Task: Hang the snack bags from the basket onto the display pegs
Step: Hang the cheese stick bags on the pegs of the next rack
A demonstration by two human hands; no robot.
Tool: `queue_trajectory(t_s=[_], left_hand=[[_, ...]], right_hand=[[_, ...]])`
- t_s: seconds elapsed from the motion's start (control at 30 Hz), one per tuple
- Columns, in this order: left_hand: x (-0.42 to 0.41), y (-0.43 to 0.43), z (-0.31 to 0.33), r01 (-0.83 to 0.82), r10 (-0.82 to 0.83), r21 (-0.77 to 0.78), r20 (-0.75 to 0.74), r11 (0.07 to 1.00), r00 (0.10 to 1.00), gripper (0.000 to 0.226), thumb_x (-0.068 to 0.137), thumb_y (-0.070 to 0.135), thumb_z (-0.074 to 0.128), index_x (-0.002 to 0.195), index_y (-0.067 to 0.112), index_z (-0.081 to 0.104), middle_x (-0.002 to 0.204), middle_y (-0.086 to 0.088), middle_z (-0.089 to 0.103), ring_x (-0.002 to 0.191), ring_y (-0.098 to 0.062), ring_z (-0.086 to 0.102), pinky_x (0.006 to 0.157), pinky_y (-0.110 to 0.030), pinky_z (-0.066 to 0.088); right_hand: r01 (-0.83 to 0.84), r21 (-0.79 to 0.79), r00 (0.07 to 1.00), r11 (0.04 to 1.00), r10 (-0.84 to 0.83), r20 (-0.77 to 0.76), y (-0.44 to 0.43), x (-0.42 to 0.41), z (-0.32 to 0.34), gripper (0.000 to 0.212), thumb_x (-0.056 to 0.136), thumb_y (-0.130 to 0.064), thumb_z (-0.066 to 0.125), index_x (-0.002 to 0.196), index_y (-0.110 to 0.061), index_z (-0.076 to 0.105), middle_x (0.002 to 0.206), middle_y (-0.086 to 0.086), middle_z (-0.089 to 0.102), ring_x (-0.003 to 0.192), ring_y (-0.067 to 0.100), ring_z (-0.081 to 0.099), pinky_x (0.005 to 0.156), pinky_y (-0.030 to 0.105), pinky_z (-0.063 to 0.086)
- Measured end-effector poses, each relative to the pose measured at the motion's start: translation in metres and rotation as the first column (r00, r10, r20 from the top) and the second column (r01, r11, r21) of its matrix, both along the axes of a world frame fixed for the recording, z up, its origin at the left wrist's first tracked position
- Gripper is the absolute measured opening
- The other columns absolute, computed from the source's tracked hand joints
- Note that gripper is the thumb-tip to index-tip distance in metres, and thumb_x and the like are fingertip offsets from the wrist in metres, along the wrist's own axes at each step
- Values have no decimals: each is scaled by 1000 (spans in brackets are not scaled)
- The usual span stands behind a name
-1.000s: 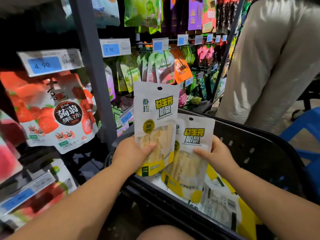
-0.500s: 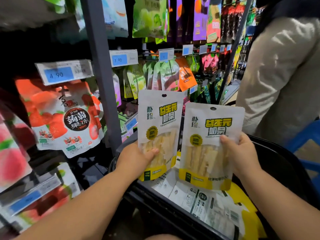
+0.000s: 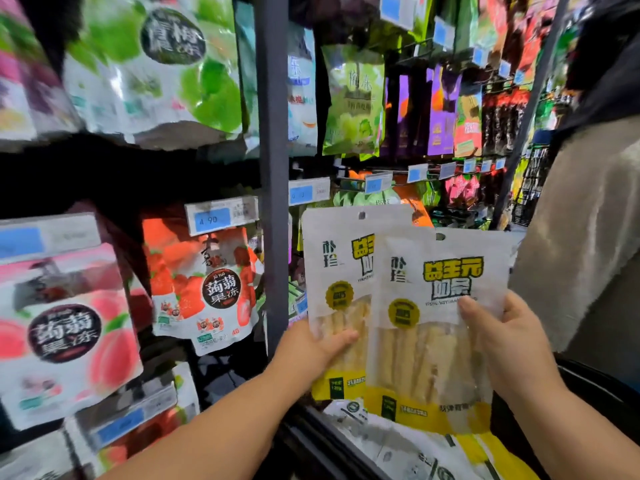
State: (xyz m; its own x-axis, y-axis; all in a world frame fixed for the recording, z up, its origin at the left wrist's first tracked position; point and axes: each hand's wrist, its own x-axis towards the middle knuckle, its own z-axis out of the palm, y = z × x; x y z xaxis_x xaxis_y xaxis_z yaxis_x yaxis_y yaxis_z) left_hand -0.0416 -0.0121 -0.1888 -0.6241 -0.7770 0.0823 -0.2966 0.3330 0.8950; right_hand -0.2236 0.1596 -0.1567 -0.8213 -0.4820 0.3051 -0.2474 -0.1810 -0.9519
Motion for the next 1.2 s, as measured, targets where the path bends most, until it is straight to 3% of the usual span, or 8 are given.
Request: queue_trajectory(t_s=[0.3,0.43,0.63,0.77,0.9,1.0,1.1,1.2], left_hand=[[102,-19,42,-149,148,-47,-27,988,989,14,81,30,77,80,35,64,71,21,63,61,18,56,60,-3,40],[184,-26,56,-358,359,26,-56,933,932,48,73,40,82,109,17,61,103,0,68,99,-16,66,90,-30,52],[308,-18,69,-558,551,-70,-99,827,829,19,73,35,83,72,36,65,67,21,66,73,4,67,66,-9,47],[395,-3,74,-700,691,-28,-136,713,710,54,43,71,76,77,29,71,74,9,73,78,-16,68,78,-32,53],[470,18,81,-766,751,-83,-150,638,642,45,42,73,63,74,42,71,71,13,71,68,-3,62,66,-22,47],[518,39,80,-814,803,-65,-135,577,580,20,51,65,68,62,49,69,56,22,66,53,9,58,56,-14,41],[562,54,72,-855,835,-52,-192,515,515,36,46,73,77,76,53,72,77,32,70,75,14,64,73,-13,48],[604,65,59,-892,877,-47,-167,449,450,24,67,54,79,87,47,70,80,42,64,82,17,62,76,-7,45]], right_hand=[[-266,-110,964,958,263,-44,-83,96,50,15,92,-10,66,105,-17,68,93,0,77,83,19,74,74,38,57],[-459,-108,888,882,458,-38,-114,161,70,14,92,-14,66,105,-19,69,94,2,77,85,24,74,76,45,58],[-720,-60,694,692,716,-70,-160,269,85,16,94,-11,62,107,-19,64,99,4,76,83,18,74,63,31,57],[-887,163,414,432,900,-135,-183,342,81,83,69,-15,86,137,-21,38,94,-12,75,80,5,70,66,20,54],[-826,352,397,440,898,-192,-189,418,79,136,42,-32,95,146,-52,9,130,-20,55,118,14,58,105,38,46],[-850,297,441,435,896,-52,-185,474,68,99,46,-40,92,133,-28,47,113,-6,69,101,16,67,92,36,51],[-844,450,304,292,951,-48,-183,528,60,72,53,-64,73,113,-26,65,104,-6,72,98,14,67,91,36,52],[-868,481,80,123,991,-108,-183,577,54,34,73,-22,80,100,-36,64,96,-13,67,95,7,62,84,24,44]])
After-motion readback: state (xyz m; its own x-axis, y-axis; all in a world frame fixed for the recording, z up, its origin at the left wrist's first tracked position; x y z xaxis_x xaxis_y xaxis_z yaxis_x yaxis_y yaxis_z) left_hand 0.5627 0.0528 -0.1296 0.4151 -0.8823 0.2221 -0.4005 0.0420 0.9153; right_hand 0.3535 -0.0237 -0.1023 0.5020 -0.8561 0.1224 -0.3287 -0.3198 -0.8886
